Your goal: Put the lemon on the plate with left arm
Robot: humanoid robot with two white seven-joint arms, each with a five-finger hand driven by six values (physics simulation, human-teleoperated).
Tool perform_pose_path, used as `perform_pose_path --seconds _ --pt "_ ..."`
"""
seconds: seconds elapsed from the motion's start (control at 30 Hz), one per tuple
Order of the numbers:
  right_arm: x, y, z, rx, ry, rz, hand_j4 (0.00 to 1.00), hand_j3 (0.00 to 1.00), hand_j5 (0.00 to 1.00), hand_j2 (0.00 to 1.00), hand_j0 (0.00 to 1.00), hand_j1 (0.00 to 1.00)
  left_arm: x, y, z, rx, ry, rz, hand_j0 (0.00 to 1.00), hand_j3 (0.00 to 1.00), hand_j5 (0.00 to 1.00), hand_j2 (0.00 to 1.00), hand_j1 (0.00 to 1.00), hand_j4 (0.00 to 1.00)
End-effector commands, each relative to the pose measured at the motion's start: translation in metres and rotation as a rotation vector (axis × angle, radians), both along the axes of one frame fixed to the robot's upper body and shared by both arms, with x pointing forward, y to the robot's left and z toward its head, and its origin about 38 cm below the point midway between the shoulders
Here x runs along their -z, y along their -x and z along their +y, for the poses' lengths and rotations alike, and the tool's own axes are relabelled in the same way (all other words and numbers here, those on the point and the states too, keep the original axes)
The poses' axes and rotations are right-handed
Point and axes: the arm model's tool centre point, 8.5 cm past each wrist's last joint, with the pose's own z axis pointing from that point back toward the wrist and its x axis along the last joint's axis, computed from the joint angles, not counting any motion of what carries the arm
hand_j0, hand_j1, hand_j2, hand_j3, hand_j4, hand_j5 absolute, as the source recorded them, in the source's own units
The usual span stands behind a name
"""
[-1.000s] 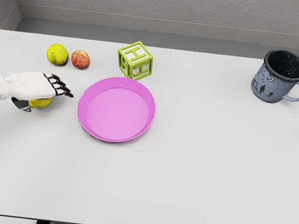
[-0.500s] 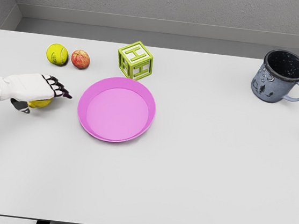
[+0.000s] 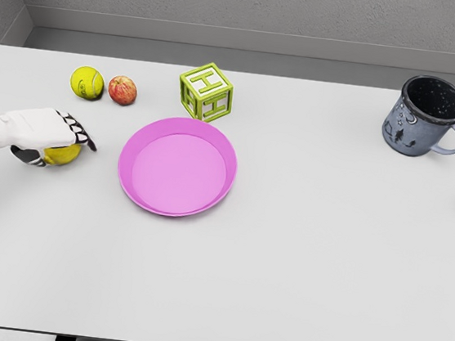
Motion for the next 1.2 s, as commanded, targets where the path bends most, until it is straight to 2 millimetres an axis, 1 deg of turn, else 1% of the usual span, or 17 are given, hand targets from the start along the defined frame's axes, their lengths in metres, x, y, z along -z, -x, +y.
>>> perform_pose_path --seconds 0.0,0.1,0.4,0.6,0.67,0.8,0.93,0.97,1.0,1.1,1.17 --pt "0.000 0.000 0.000 0.000 -0.001 0.000 1.00 1.00 1.00 1.00 1.00 1.00 0.000 0.000 0.000 -0.002 0.007 0.001 0.69 0.69 0.69 0.69 0.69 0.69" --pt "0.000 0.001 0.000 0.000 -0.001 0.002 1.00 1.00 1.00 1.00 1.00 1.00 0.000 0.000 0.000 -0.003 0.008 0.000 0.67 0.67 0.67 0.67 0.67 0.67" --pt "0.000 0.000 0.000 0.000 -0.001 0.000 1.00 1.00 1.00 1.00 1.00 1.00 -0.003 -0.001 -0.001 -0.002 0.017 -0.002 0.66 0.66 0.66 0.66 0.66 0.66" --pt "0.000 0.000 0.000 0.000 0.001 0.000 1.00 1.00 1.00 1.00 1.00 1.00 -0.011 -0.004 0.001 -0.005 0.016 -0.021 0.66 0.66 0.66 0.66 0.66 0.66" --pt "0.000 0.000 0.000 0.001 0.001 0.000 1.00 1.00 1.00 1.00 1.00 1.00 -0.017 -0.007 0.000 -0.002 0.018 -0.034 0.66 0.66 0.66 0.66 0.66 0.66" --pt "0.000 0.000 0.000 0.000 -0.001 0.000 1.00 1.00 1.00 1.00 1.00 1.00 -0.021 -0.008 -0.002 0.002 0.022 -0.045 0.66 0.66 0.66 0.66 0.66 0.66" --pt "0.000 0.000 0.000 0.000 0.001 0.000 1.00 1.00 1.00 1.00 1.00 1.00 -0.027 -0.012 -0.006 0.012 0.031 -0.058 0.66 0.66 0.66 0.66 0.66 0.66" --pt "0.000 0.000 0.000 0.000 -0.001 0.000 1.00 1.00 1.00 1.00 1.00 1.00 -0.028 -0.012 -0.011 0.022 0.038 -0.061 0.66 0.66 0.66 0.66 0.66 0.66" --pt "0.000 0.000 0.000 0.000 0.001 0.000 1.00 1.00 1.00 1.00 1.00 1.00 -0.031 -0.014 -0.013 0.027 0.041 -0.070 0.66 0.66 0.66 0.66 0.66 0.66" --pt "0.000 0.000 0.000 0.000 0.001 0.000 1.00 1.00 1.00 1.00 1.00 1.00 -0.034 -0.015 -0.016 0.031 0.044 -0.076 0.66 0.66 0.66 0.66 0.66 0.66" --pt "0.000 0.000 0.000 0.000 0.001 0.000 1.00 1.00 1.00 1.00 1.00 1.00 -0.036 -0.018 -0.022 0.040 0.058 -0.085 0.66 0.66 0.66 0.66 0.66 0.66"
